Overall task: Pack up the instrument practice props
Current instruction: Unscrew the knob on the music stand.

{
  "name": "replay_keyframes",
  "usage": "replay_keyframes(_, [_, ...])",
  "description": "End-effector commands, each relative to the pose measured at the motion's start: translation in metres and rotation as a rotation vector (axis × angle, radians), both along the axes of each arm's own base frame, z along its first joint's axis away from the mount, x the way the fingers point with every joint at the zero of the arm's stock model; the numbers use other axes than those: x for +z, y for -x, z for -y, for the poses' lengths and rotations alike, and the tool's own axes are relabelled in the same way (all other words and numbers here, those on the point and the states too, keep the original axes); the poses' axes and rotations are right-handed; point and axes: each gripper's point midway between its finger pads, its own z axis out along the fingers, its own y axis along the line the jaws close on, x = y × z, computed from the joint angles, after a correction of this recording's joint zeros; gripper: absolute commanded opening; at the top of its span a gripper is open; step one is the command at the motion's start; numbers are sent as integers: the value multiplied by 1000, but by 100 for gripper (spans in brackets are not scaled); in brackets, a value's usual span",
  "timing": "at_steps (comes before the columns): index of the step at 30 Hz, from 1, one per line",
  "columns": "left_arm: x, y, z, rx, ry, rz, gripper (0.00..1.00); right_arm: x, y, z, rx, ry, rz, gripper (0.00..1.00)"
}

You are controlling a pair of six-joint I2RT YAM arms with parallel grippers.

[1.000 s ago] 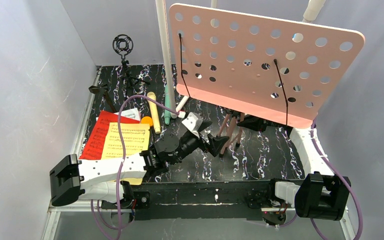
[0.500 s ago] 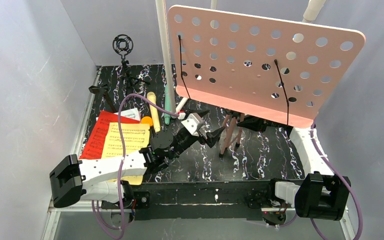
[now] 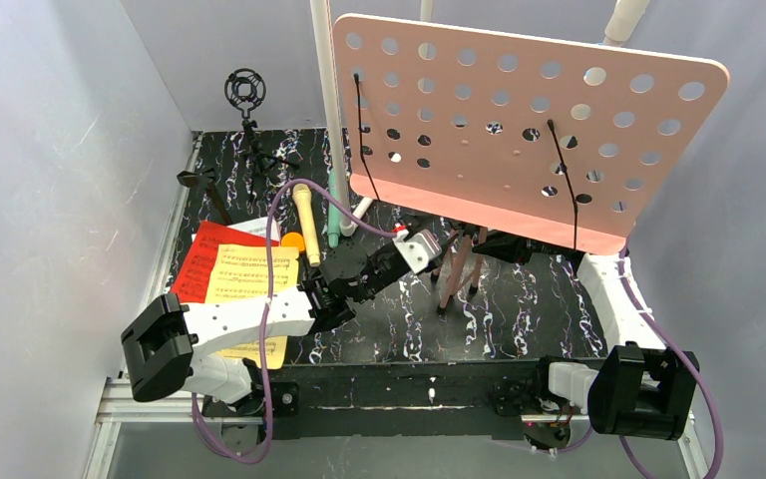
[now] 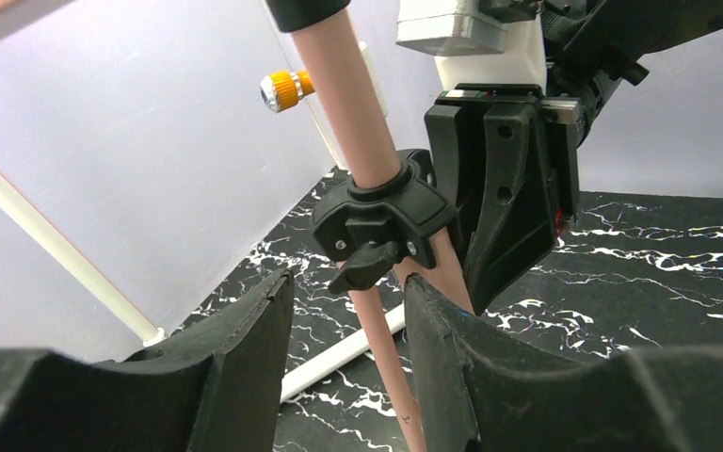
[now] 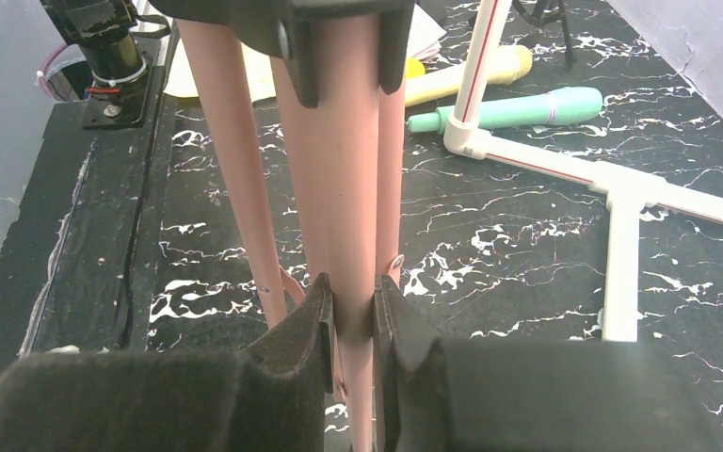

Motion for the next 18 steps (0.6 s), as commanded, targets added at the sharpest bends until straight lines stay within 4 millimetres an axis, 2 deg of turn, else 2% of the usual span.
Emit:
replay_keyframes(1, [36, 4, 4, -38, 56, 88, 46, 3, 21, -6, 50, -56, -119, 1])
replay_keyframes(5, [31, 4, 6, -42, 51, 77, 46, 3, 21, -6, 51, -58, -122, 1])
replay_keyframes(8, [28, 3, 9, -46, 49, 66, 41, 3, 21, -6, 51, -58, -121, 1])
replay_keyframes(14, [30, 1, 10, -40, 79, 23, 14, 3, 21, -6, 49, -55, -119, 1])
replay_keyframes(16, [30, 0, 8, -36, 111, -25, 9, 2, 22, -6, 48, -55, -122, 1])
replay_keyframes(18, [32, -6, -1, 18, 189, -150, 5, 1, 22, -6, 47, -54, -122, 1])
